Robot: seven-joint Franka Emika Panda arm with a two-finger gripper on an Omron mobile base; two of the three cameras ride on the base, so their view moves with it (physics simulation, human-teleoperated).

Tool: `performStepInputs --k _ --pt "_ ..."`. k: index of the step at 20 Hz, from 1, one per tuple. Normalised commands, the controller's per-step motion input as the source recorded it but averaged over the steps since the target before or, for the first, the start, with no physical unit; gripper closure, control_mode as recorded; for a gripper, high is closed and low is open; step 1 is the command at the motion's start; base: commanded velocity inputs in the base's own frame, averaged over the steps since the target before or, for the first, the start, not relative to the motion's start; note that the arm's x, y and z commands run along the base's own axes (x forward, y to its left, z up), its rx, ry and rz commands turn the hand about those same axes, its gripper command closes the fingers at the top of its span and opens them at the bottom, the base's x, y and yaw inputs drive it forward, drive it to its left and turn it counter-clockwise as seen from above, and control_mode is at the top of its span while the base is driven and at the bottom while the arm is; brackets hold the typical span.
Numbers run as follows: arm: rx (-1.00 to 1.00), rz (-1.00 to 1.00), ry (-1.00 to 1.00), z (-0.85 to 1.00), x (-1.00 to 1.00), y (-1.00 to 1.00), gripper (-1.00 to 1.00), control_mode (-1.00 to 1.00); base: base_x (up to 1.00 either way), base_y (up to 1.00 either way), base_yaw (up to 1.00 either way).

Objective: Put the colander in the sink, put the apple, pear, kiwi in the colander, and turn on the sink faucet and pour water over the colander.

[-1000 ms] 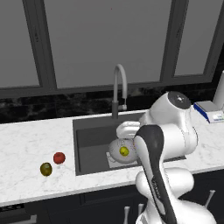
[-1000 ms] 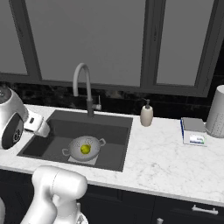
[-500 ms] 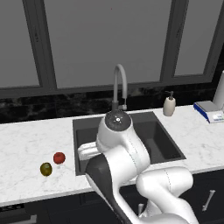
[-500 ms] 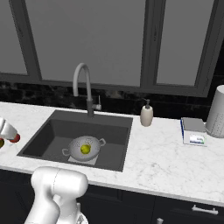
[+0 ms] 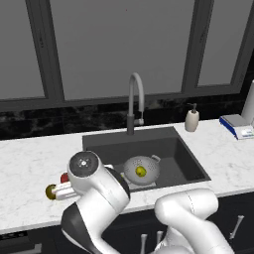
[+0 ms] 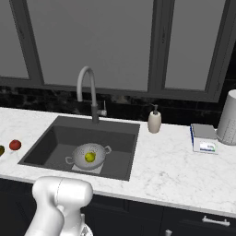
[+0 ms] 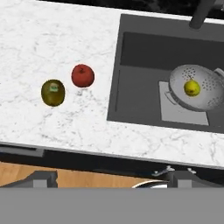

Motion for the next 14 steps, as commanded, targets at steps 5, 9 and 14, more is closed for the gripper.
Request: performStepInputs --k 5,9,14 --pt "-0.07 0.00 0.20 -0.36 0.38 0.99 -1.00 -1.00 0.00 0.00 0.00" --pt "-0.04 0.00 0.25 -0.29 0.45 0.86 -1.00 -1.00 0.00 0.00 0.00" --pt "0.00 0.00 0.11 -0.26 0.49 0.38 -1.00 -1.00 0.00 0.00 0.00"
